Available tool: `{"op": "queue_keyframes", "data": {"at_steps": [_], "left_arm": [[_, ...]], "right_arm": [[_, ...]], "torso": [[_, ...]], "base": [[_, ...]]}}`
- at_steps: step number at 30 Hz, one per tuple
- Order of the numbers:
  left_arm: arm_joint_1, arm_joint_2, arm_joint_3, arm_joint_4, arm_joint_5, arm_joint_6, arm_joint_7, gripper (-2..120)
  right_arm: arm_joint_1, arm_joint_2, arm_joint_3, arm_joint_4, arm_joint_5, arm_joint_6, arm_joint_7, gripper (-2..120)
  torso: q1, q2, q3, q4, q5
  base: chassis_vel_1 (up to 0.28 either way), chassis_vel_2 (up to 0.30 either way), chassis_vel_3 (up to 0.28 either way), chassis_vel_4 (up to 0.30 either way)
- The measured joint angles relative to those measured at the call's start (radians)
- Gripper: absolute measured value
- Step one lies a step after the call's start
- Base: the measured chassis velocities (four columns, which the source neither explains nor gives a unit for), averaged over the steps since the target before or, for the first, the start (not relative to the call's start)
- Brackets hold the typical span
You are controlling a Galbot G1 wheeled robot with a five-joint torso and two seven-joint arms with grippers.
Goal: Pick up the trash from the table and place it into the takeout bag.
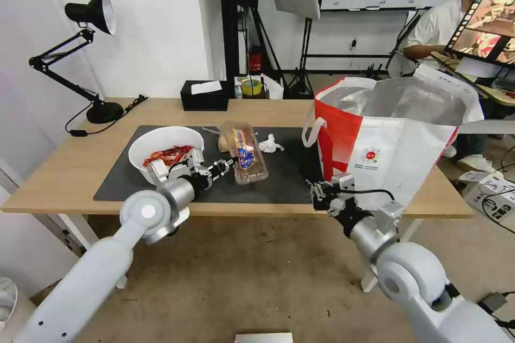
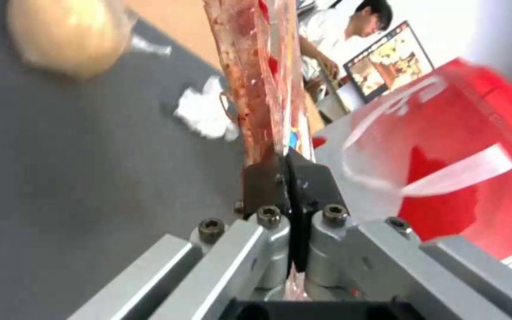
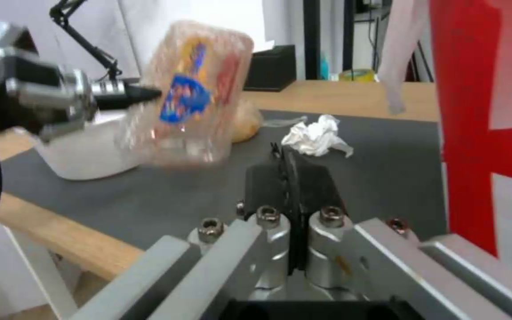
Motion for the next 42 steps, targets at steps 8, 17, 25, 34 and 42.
{"op": "queue_keyframes", "data": {"at_steps": [8, 17, 25, 34, 42], "left_arm": [[-0.124, 0.037, 0.031, 0.006, -0.064, 0.000, -0.005, 0], [-0.385, 0.057, 0.160, 0.030, -0.179, -0.017, -0.034, 0], [-0.627, -0.032, 0.300, 0.094, -0.265, -0.037, -0.071, 0], [-0.855, -0.191, 0.445, 0.155, -0.306, -0.063, -0.083, 0], [-0.915, -0.322, 0.544, 0.272, -0.278, -0.076, -0.094, 0]], "right_arm": [[-0.063, 0.033, 0.044, 0.021, -0.029, 0.009, -0.014, 0], [-0.093, 0.065, 0.055, 0.027, -0.049, 0.013, -0.019, 0], [-0.105, 0.090, 0.061, 0.027, -0.061, 0.013, -0.020, 0], [-0.132, 0.121, 0.050, 0.015, -0.099, 0.019, -0.031, 0], [-0.146, 0.145, 0.040, 0.005, -0.118, 0.027, -0.037, 0]], "torso": [[0.000, 0.000, 0.000, 0.0001, -0.0001], [0.000, 0.000, 0.000, 0.0001, 0.0000], [0.000, 0.000, 0.000, 0.0000, -0.0001], [0.000, 0.000, 0.000, -0.0003, 0.0005], [0.000, 0.000, 0.000, 0.0000, 0.0002]], "base": [[0.000, 0.000, 0.000, 0.000], [0.000, 0.000, 0.000, 0.000], [0.000, 0.000, 0.000, 0.000], [0.000, 0.000, 0.000, 0.000], [0.000, 0.000, 0.000, 0.000]]}}
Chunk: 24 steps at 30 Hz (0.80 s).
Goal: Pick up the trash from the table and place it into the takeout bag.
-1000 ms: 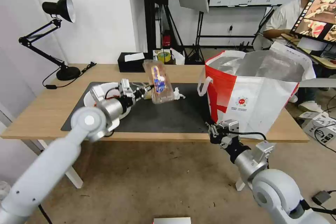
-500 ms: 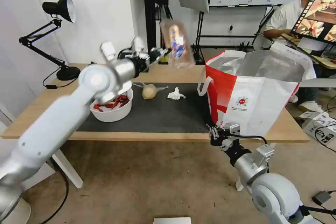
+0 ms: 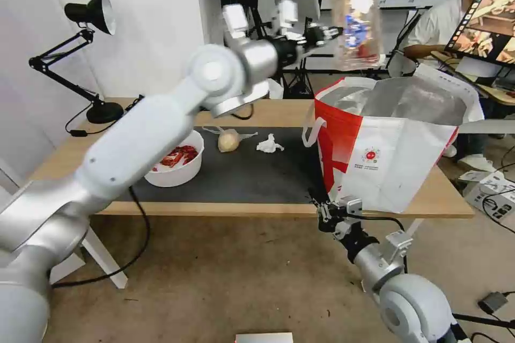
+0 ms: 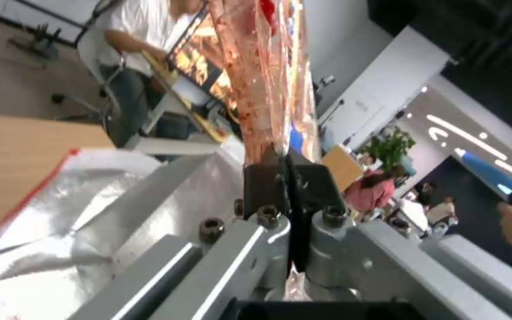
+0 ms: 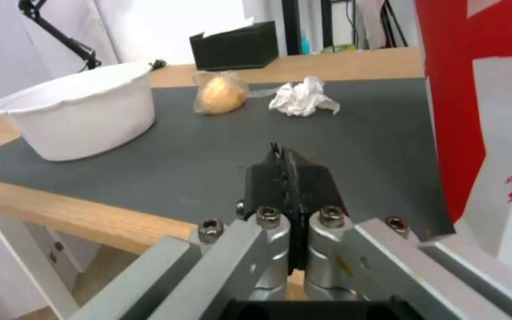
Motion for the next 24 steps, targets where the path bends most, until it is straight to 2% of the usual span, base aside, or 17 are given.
{"op": "queue_keyframes", "data": {"at_steps": [1, 3, 6, 9, 16, 24], "left_arm": [[-0.002, -0.039, 0.022, 0.040, 0.021, 0.000, -0.002, 0], [-0.003, -0.054, 0.031, 0.055, 0.030, 0.000, -0.003, 0], [-0.004, -0.126, 0.062, 0.127, 0.085, -0.004, -0.007, 0], [-0.002, -0.158, 0.083, 0.162, 0.126, -0.008, -0.011, 0], [0.012, -0.164, 0.146, 0.156, 0.188, -0.012, -0.012, 0], [0.027, -0.139, 0.166, 0.129, 0.201, -0.011, -0.016, 0]], "right_arm": [[-0.003, 0.003, -0.002, -0.001, -0.003, 0.001, 0.000, 0], [-0.004, 0.005, -0.003, -0.001, -0.004, 0.001, 0.000, 0], [-0.005, 0.010, -0.011, -0.001, -0.009, 0.001, 0.000, 0], [-0.011, 0.013, -0.015, 0.000, -0.015, 0.001, -0.001, 0], [-0.038, 0.017, -0.016, 0.019, -0.021, 0.005, -0.010, 0], [-0.063, 0.028, 0.002, 0.031, -0.048, 0.028, -0.032, 0]], "torso": [[0.000, 0.000, 0.000, 0.0000, 0.0000], [0.000, 0.000, 0.000, -0.0001, 0.0000], [0.000, 0.000, 0.000, -0.0001, 0.0000], [0.000, 0.000, 0.000, -0.0002, 0.0000], [0.000, 0.000, 0.000, 0.0000, -0.0002], [0.000, 0.000, 0.000, 0.0001, -0.0003]], "base": [[0.000, 0.000, 0.000, 0.000], [0.000, 0.000, 0.000, 0.000], [0.000, 0.000, 0.000, 0.000], [0.000, 0.000, 0.000, 0.000], [0.000, 0.000, 0.000, 0.000], [0.000, 0.000, 0.000, 0.000]]}}
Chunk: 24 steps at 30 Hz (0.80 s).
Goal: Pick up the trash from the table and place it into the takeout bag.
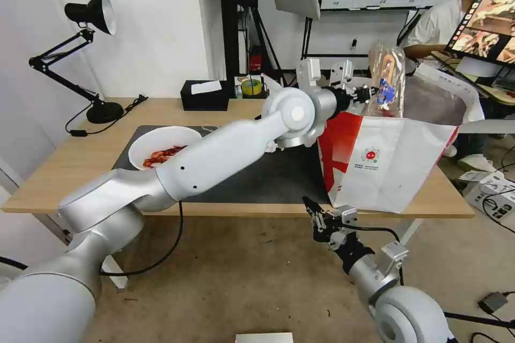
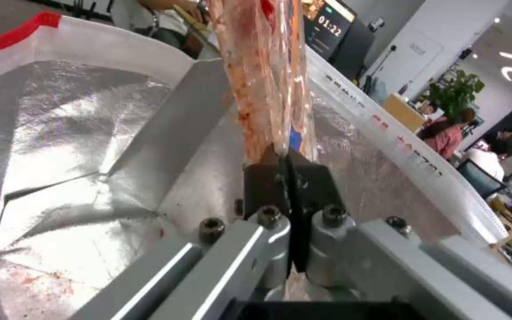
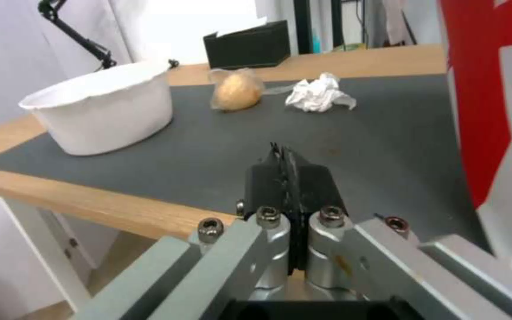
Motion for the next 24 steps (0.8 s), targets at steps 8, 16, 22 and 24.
{"op": "queue_keyframes", "data": {"at_steps": [8, 16, 22, 24], "left_arm": [[-0.004, 0.008, 0.014, -0.003, 0.000, 0.000, -0.006, 0], [-0.004, 0.007, 0.024, -0.002, 0.001, 0.004, -0.016, 0], [-0.006, 0.001, 0.024, -0.001, 0.001, 0.001, -0.018, 21], [-0.006, 0.001, 0.024, -0.004, 0.001, 0.000, -0.018, 25]], "right_arm": [[-0.021, 0.006, 0.015, 0.010, -0.021, 0.015, -0.007, 20], [-0.032, 0.012, 0.026, 0.015, -0.032, 0.023, -0.011, 48], [-0.032, 0.014, 0.027, 0.010, -0.033, 0.025, -0.012, 70], [-0.031, 0.015, 0.027, 0.010, -0.033, 0.025, -0.012, 75]], "torso": [[0.000, 0.000, 0.000, 0.0000, 0.0000], [0.000, 0.000, 0.000, 0.0000, -0.0001], [0.000, 0.000, 0.000, -0.0001, 0.0000], [0.000, 0.000, 0.000, -0.0001, 0.0000]], "base": [[0.000, 0.000, 0.000, 0.000], [0.000, 0.000, 0.000, 0.000], [0.000, 0.000, 0.000, 0.000], [0.000, 0.000, 0.000, 0.000]]}}
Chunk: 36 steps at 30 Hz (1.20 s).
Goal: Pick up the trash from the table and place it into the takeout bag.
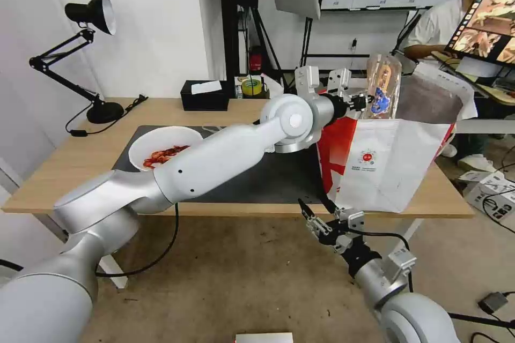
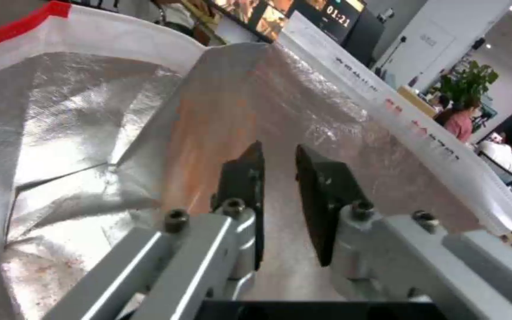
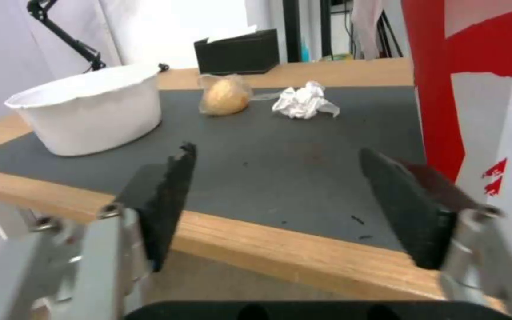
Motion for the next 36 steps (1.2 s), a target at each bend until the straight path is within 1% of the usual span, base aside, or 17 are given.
{"op": "queue_keyframes", "data": {"at_steps": [4, 5, 8, 10, 12, 13, 15, 17, 19, 24, 26, 27, 29, 31, 32, 34, 36], "left_arm": [[0.006, 0.003, -0.005, -0.008, -0.001, -0.003, -0.001, 47], [0.006, 0.003, -0.005, -0.008, -0.001, -0.003, -0.001, 47], [0.008, 0.018, -0.023, -0.026, -0.003, -0.020, -0.004, 62], [0.008, 0.023, -0.026, -0.031, -0.004, -0.024, -0.004, 64], [0.007, 0.053, -0.032, -0.055, 0.000, -0.044, -0.004, 74], [0.007, 0.053, -0.032, -0.055, 0.000, -0.044, -0.004, 74], [0.002, 0.091, -0.034, -0.084, 0.030, -0.067, 0.010, 85], [0.002, 0.105, -0.037, -0.092, 0.050, -0.074, 0.023, 88], [0.004, 0.131, -0.047, -0.107, 0.104, -0.096, 0.053, 98], [0.032, 0.183, -0.045, -0.140, 0.171, -0.149, 0.107, 100], [0.068, 0.235, -0.034, -0.173, 0.243, -0.182, 0.130, 100], [0.115, 0.301, -0.031, -0.213, 0.340, -0.216, 0.153, 100], [0.130, 0.318, -0.033, -0.224, 0.362, -0.221, 0.158, 100], [0.220, 0.413, -0.076, -0.289, 0.448, -0.243, 0.163, 100], [0.220, 0.413, -0.076, -0.289, 0.448, -0.243, 0.163, 100], [0.268, 0.457, -0.112, -0.320, 0.480, -0.253, 0.167, 100], [0.350, 0.522, -0.188, -0.364, 0.527, -0.267, 0.177, 100]], "right_arm": [[0.002, -0.002, 0.003, 0.000, 0.000, 0.000, 0.001, 96], [0.002, -0.002, 0.003, 0.000, 0.000, 0.000, 0.001, 96], [0.000, -0.004, 0.004, 0.003, 0.001, -0.001, 0.001, 100], [-0.001, -0.004, 0.004, 0.004, 0.001, -0.001, 0.002, 100], [-0.001, -0.004, 0.000, 0.007, 0.001, -0.001, 0.002, 100], [-0.001, -0.004, 0.000, 0.007, 0.001, -0.001, 0.002, 100], [-0.004, -0.003, 0.000, 0.012, 0.000, -0.001, 0.003, 100], [-0.010, -0.002, 0.005, 0.014, -0.005, 0.001, 0.003, 100], [-0.035, 0.006, 0.035, 0.024, -0.037, 0.021, 0.003, 100], [-0.071, 0.025, 0.081, 0.030, -0.109, 0.093, 0.000, 100], [-0.075, 0.032, 0.096, 0.024, -0.158, 0.160, -0.001, 100], [-0.075, 0.034, 0.098, 0.018, -0.182, 0.196, -0.001, 100], [-0.074, 0.034, 0.098, 0.017, -0.185, 0.204, -0.001, 100], [-0.074, 0.031, 0.095, 0.011, -0.193, 0.236, 0.005, 100], [-0.074, 0.031, 0.095, 0.011, -0.193, 0.236, 0.005, 100], [-0.074, 0.029, 0.093, 0.006, -0.197, 0.255, 0.007, 100], [-0.069, 0.025, 0.086, -0.007, -0.203, 0.294, 0.008, 100]], "torso": [[0.000, 0.000, 0.000, 0.0000, 0.0000], [0.000, 0.000, 0.000, 0.0000, 0.0000], [0.000, 0.000, 0.000, -0.0001, 0.0000], [0.000, 0.000, 0.000, -0.0001, 0.0000], [0.000, 0.000, 0.000, -0.0002, -0.0001], [0.000, 0.000, 0.000, -0.0002, -0.0001], [0.000, 0.000, 0.000, 0.0001, 0.0000], [0.000, 0.000, 0.000, 0.0003, -0.0001], [0.000, 0.000, 0.000, 0.0001, -0.0002], [0.000, 0.000, 0.000, -0.0002, -0.0001], [0.000, 0.000, 0.000, -0.0005, -0.0002], [0.000, 0.000, 0.000, 0.0000, 0.0000], [0.000, 0.000, 0.000, 0.0002, -0.0003], [0.000, 0.000, 0.000, 0.0004, -0.0005], [0.000, 0.000, 0.000, 0.0004, -0.0005], [0.000, 0.000, 0.000, 0.0002, -0.0006], [0.000, 0.000, 0.000, 0.0002, -0.0003]], "base": [[0.000, 0.000, 0.000, 0.000], [0.000, 0.000, 0.000, 0.000], [0.000, 0.000, 0.000, 0.000], [0.000, 0.000, 0.000, 0.000], [0.000, 0.000, 0.000, 0.000], [0.000, 0.000, 0.000, 0.000], [0.000, 0.000, 0.000, 0.000], [0.000, 0.000, 0.000, 0.000], [0.000, 0.000, 0.000, 0.000], [0.000, 0.000, 0.000, 0.000], [0.000, 0.000, 0.000, 0.000], [0.000, 0.000, 0.000, 0.000], [0.000, 0.000, 0.000, 0.000], [0.000, 0.000, 0.000, 0.000], [0.000, 0.000, 0.000, 0.000], [0.000, 0.000, 0.000, 0.000], [0.000, 0.000, 0.000, 0.000]]}}
